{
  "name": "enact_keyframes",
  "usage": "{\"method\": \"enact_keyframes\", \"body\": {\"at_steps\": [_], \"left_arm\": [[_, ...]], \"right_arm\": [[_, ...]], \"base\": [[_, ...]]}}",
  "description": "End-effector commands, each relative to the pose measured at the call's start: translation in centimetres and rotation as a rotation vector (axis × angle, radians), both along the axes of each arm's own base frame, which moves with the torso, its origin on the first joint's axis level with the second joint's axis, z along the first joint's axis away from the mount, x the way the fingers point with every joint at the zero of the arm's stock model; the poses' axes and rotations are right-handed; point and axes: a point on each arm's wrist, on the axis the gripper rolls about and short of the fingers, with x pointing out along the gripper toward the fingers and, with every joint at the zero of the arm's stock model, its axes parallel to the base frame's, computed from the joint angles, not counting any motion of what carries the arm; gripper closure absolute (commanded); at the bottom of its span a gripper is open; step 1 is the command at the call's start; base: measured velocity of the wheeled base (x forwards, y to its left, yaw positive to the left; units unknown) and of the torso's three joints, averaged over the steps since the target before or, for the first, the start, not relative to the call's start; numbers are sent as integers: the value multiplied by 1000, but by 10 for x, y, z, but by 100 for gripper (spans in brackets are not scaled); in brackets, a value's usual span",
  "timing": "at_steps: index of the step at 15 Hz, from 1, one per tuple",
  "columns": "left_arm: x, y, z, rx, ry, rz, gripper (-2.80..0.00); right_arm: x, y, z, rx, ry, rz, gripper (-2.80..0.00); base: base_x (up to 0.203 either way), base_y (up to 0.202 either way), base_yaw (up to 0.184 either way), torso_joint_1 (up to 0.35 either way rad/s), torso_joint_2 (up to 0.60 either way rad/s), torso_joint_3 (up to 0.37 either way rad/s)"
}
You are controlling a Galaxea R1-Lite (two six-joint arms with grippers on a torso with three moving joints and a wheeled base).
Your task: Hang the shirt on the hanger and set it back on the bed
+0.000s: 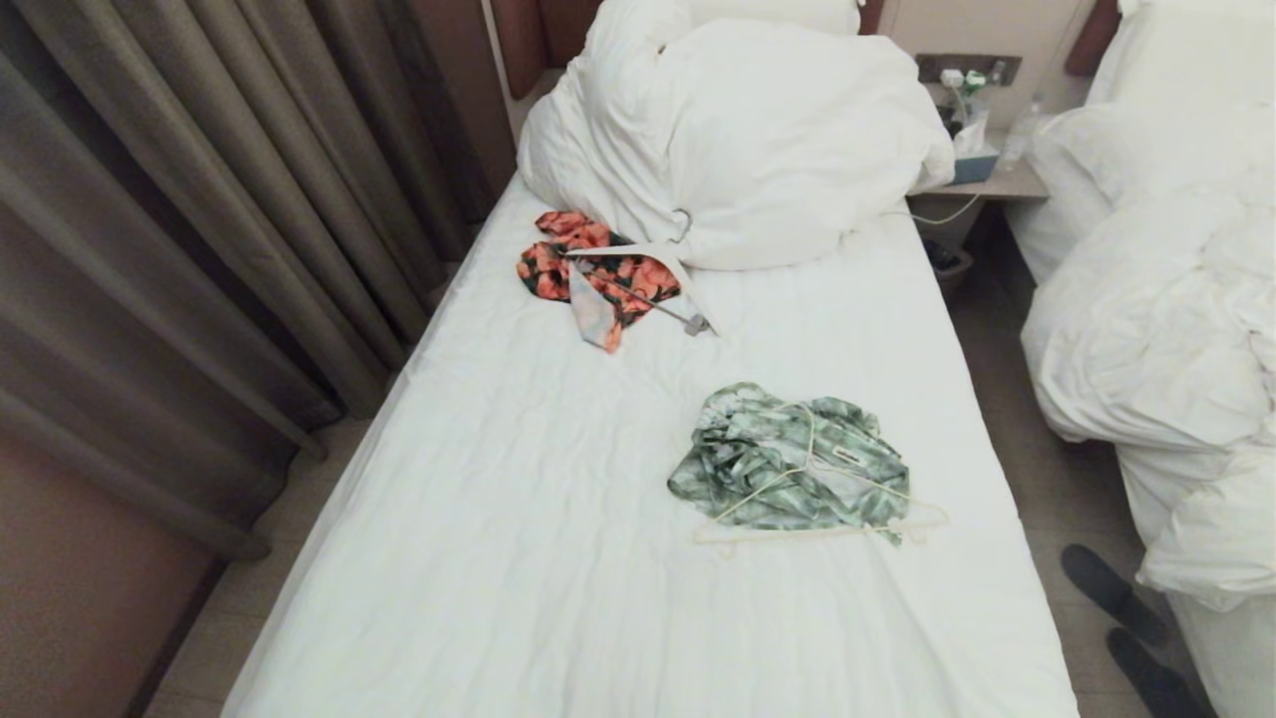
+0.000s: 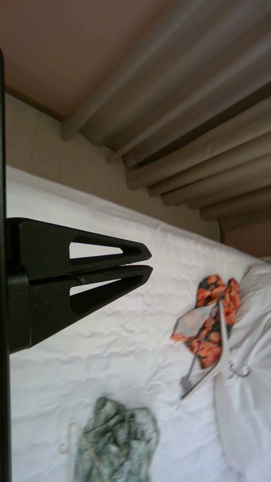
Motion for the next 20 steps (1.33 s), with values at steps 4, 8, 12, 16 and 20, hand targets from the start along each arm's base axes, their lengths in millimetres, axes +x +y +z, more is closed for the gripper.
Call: {"method": "enact_keyframes", "body": {"at_steps": [4,8,12,16,20], "left_arm": [[-4,-2,-45,16,18,-77,0],[-1,-4,-63,34,53,-180,0],[-2,-5,-79,65,146,-236,0],[-2,-5,-85,54,208,-230,0],[-2,-5,-85,53,208,-230,0]], "right_arm": [[-8,4,-9,-1,-21,-115,0],[-18,9,-45,-73,-29,-39,0],[-11,13,-88,-159,-21,150,0],[4,14,-111,-278,-40,189,0],[8,14,-123,-268,0,218,0]], "base": [[0,0,0,0,0,0],[0,0,0,0,0,0],[0,0,0,0,0,0],[0,0,0,0,0,0],[0,0,0,0,0,0]]}}
